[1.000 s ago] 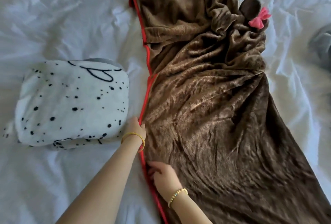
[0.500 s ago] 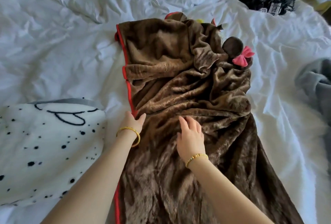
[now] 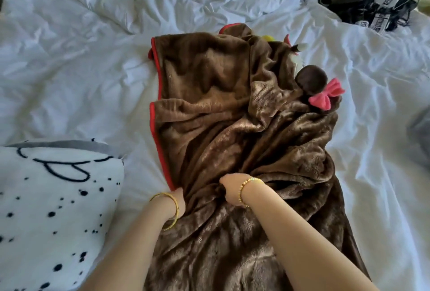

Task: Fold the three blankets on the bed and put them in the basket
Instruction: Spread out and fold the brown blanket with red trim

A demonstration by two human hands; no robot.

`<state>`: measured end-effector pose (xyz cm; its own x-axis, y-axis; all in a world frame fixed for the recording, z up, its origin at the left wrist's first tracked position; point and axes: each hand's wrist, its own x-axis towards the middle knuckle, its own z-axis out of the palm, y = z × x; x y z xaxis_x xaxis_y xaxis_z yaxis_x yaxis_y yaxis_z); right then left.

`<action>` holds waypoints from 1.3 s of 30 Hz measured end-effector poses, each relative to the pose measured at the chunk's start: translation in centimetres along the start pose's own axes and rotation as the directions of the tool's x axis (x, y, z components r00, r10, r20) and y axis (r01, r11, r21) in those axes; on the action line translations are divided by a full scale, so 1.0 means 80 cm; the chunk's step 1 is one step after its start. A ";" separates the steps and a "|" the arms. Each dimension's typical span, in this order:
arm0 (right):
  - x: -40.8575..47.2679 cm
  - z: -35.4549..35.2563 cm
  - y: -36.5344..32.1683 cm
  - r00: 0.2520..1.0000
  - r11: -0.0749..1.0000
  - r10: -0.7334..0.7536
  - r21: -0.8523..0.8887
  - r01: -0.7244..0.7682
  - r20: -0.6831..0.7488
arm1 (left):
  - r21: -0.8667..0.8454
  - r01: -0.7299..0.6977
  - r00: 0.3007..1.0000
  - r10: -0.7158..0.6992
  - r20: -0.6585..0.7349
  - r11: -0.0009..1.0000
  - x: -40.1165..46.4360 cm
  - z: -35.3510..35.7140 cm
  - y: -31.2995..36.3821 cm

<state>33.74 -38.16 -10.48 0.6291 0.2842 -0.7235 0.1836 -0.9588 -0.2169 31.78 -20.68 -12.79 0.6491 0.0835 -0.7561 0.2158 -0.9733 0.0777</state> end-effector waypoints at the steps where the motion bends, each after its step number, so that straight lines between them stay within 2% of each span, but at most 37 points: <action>1: -0.003 -0.001 -0.002 0.993 1.000 -0.016 0.005 0.015 0.117 | -0.002 0.060 0.996 -0.059 0.059 0.998 -0.002 -0.001 -0.004; 2: -0.006 -0.001 -0.004 0.979 1.000 -0.021 0.000 0.021 0.203 | -0.038 0.089 0.992 -0.085 0.093 0.995 -0.002 -0.003 -0.008; 4: -0.014 0.001 -0.004 0.967 0.999 -0.020 0.040 0.010 0.253 | -0.022 0.077 0.986 -0.073 0.149 0.997 -0.005 -0.011 -0.008; 6: -0.019 -0.005 0.005 0.984 0.968 -0.018 0.250 -0.027 0.175 | -0.105 0.082 0.988 -0.067 0.140 0.991 -0.001 -0.018 -0.004; 7: -0.023 -0.011 0.010 0.999 0.915 0.017 0.403 -0.035 0.049 | -0.157 0.067 0.994 -0.052 0.098 0.985 -0.002 -0.022 -0.001; 8: -0.025 -0.017 0.017 0.985 0.851 0.104 0.526 -0.015 -0.140 | -0.216 0.040 0.999 -0.043 -0.009 0.976 0.000 -0.025 0.003; 9: -0.026 -0.023 0.024 0.913 0.810 0.222 0.586 0.022 -0.342 | -0.227 -0.012 0.983 -0.030 -0.181 0.974 -0.001 -0.028 0.009; 10: -0.025 -0.027 0.030 0.811 0.794 0.326 0.607 0.045 -0.486 | -0.184 -0.075 0.935 0.005 -0.355 0.980 -0.003 -0.032 0.018; 11: -0.022 -0.029 0.035 0.730 0.776 0.396 0.628 0.057 -0.557 | -0.117 -0.152 0.859 0.073 -0.507 0.981 -0.005 -0.035 0.028; 12: -0.020 -0.030 0.037 0.681 0.757 0.445 0.651 0.062 -0.582 | -0.054 -0.234 0.783 0.155 -0.602 0.971 -0.007 -0.038 0.040; 13: -0.017 -0.031 0.040 0.650 0.742 0.479 0.668 0.059 -0.590 | -0.006 -0.294 0.747 0.226 -0.625 0.956 -0.008 -0.042 0.054; 14: -0.014 -0.031 0.043 0.618 0.738 0.502 0.672 0.058 -0.605 | 0.038 -0.322 0.756 0.281 -0.591 0.946 -0.007 -0.045 0.068; 16: -0.012 -0.036 0.047 0.534 0.777 0.518 0.629 0.034 -0.668 | 0.087 -0.326 0.839 0.330 -0.434 0.942 -0.002 -0.049 0.089; 18: -0.010 -0.047 0.052 0.469 0.889 0.426 0.454 -0.058 -0.774 | 0.116 -0.346 0.902 0.364 -0.234 0.931 -0.004 -0.047 0.105; 19: -0.007 -0.053 0.055 0.484 0.949 0.311 0.289 -0.122 -0.818 | 0.182 -0.381 0.898 0.409 -0.161 0.907 -0.005 -0.043 0.111; 20: -0.002 -0.060 0.060 0.550 0.980 0.169 0.079 -0.184 -0.818 | 0.282 -0.423 0.875 0.469 -0.119 0.861 -0.006 -0.040 0.115; 21: 0.004 -0.067 0.065 0.642 0.965 0.046 -0.132 -0.227 -0.766 | 0.371 -0.453 0.850 0.518 -0.095 0.811 -0.007 -0.038 0.116; 22: 0.010 -0.074 0.069 0.728 0.916 -0.014 -0.301 -0.265 -0.685 | 0.392 -0.475 0.830 0.549 -0.097 0.788 -0.006 -0.038 0.116; 24: 0.016 -0.088 0.081 0.833 0.818 0.047 -0.457 -0.348 -0.551 | 0.247 -0.534 0.818 0.568 -0.088 0.808 -0.006 -0.044 0.113; 26: 0.008 -0.090 0.098 0.837 0.794 0.227 -0.403 -0.455 -0.497 | -0.021 -0.529 0.848 0.528 -0.037 0.848 -0.007 -0.052 0.114; 27: 0.000 -0.087 0.110 0.817 0.818 0.323 -0.294 -0.495 -0.477 | -0.132 -0.491 0.870 0.491 -0.033 0.861 -0.008 -0.056 0.118; 28: -0.007 -0.083 0.124 0.796 0.841 0.426 -0.136 -0.524 -0.430 | -0.200 -0.455 0.889 0.456 -0.048 0.868 -0.008 -0.058 0.122; 30: -0.020 -0.080 0.152 0.795 0.818 0.574 0.174 -0.548 -0.194 | -0.270 -0.406 0.913 0.400 -0.081 0.873 -0.006 -0.057 0.133; 31: -0.024 -0.083 0.165 0.807 0.793 0.583 0.288 -0.537 -0.098 | -0.298 -0.399 0.915 0.396 -0.073 0.867 -0.008 -0.056 0.140; 32: -0.026 -0.088 0.176 0.816 0.769 0.575 0.383 -0.512 -0.063 | -0.325 -0.408 0.909 0.413 -0.055 0.853 -0.011 -0.055 0.148; 34: -0.030 -0.097 0.190 0.769 0.697 0.621 0.553 -0.456 -0.148 | -0.341 -0.489 0.855 0.518 -0.005 0.803 -0.020 -0.046 0.165; 35: -0.032 -0.098 0.193 0.698 0.682 0.669 0.584 -0.441 -0.254 | -0.290 -0.548 0.814 0.580 0.028 0.784 -0.026 -0.038 0.174; 37: -0.036 -0.093 0.197 0.550 0.737 0.676 0.467 -0.489 -0.491 | -0.144 -0.638 0.743 0.654 0.141 0.757 -0.038 -0.013 0.190; 39: -0.040 -0.085 0.204 0.502 0.775 0.605 0.316 -0.547 -0.618 | -0.066 -0.659 0.713 0.650 0.264 0.750 -0.048 0.011 0.202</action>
<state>39.84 -54.76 -7.27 0.8935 -0.4402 -0.0892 -0.4402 -0.8977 0.0207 32.17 -36.90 -9.20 0.4103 -0.6292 -0.6601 -0.2177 -0.7705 0.5992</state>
